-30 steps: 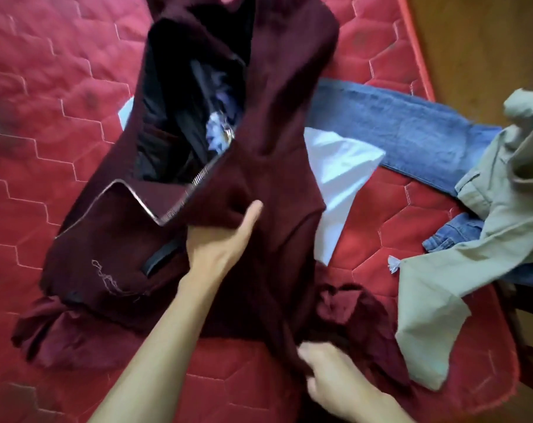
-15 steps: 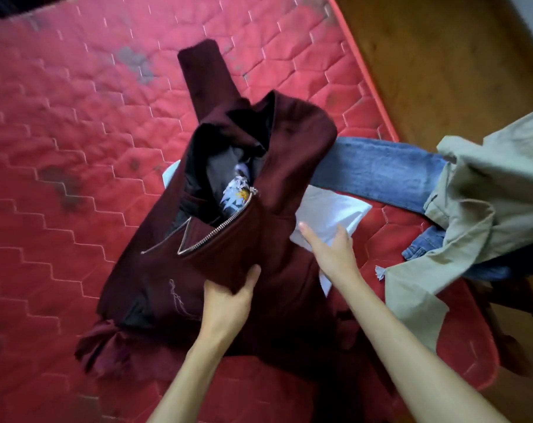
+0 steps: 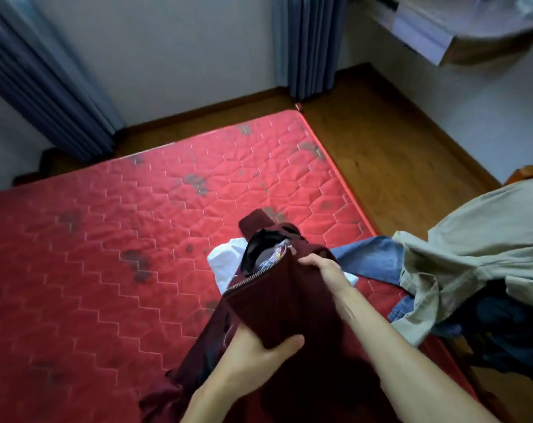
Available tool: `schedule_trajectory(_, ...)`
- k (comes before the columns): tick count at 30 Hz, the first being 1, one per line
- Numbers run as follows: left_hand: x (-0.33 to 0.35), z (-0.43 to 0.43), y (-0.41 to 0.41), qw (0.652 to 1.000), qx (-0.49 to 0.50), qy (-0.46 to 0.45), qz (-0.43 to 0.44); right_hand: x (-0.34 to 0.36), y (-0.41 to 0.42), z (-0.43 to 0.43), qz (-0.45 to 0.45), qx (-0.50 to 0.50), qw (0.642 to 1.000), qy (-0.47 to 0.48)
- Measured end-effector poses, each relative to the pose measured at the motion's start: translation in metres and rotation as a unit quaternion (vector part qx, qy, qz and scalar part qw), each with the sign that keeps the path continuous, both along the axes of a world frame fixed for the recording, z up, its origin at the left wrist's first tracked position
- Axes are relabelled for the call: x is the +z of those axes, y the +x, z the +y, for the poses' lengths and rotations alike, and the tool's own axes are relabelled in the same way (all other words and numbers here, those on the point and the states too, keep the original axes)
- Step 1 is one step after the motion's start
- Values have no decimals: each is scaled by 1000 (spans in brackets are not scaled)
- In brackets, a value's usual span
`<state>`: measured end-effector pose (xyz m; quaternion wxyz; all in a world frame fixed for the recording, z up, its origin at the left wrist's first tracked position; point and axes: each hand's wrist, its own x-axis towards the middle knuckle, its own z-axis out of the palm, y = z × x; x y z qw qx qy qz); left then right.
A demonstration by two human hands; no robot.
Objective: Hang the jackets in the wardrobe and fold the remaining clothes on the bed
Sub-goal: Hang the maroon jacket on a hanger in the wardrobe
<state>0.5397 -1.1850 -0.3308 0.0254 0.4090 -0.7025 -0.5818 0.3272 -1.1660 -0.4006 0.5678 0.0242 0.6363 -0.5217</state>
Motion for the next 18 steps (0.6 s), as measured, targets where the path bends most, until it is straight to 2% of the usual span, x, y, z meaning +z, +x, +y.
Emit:
schedule_trajectory(2, 34, -7, 15, 987, -125, 43, -87, 55, -9, 3, -9, -19, 998, -57)
schedule_trajectory(4, 75, -18, 28, 945, -255, 49, -200, 113, -12, 8, 6, 5, 994, -109)
schedule_trajectory(5, 95, -26, 33, 924, -299, 38, -234, 137, -10, 10, 30, 29, 991, -126)
schedule_trajectory(6, 114, -34, 37, 920, -309, 27, -239, 162, -5, 12, 59, 58, 986, -143)
schedule_trajectory(8, 143, -57, 39, 949, -246, -23, -198, 205, 8, 19, 104, 95, 976, -167)
schedule_trajectory(10, 156, -81, 35, 976, -114, -132, -132, 240, 17, 28, 118, 115, 967, -194)
schedule_trajectory(12, 160, -102, 31, 981, 1, -179, -74, 274, 20, 38, 118, 130, 959, -222)
schedule_trajectory(16, 150, -116, 8, 984, -16, -174, -32, 333, 13, 45, 106, 170, 922, -331)
schedule_trajectory(18, 151, -102, -13, 975, 34, -220, -7, 356, 9, 47, 108, 190, 904, -366)
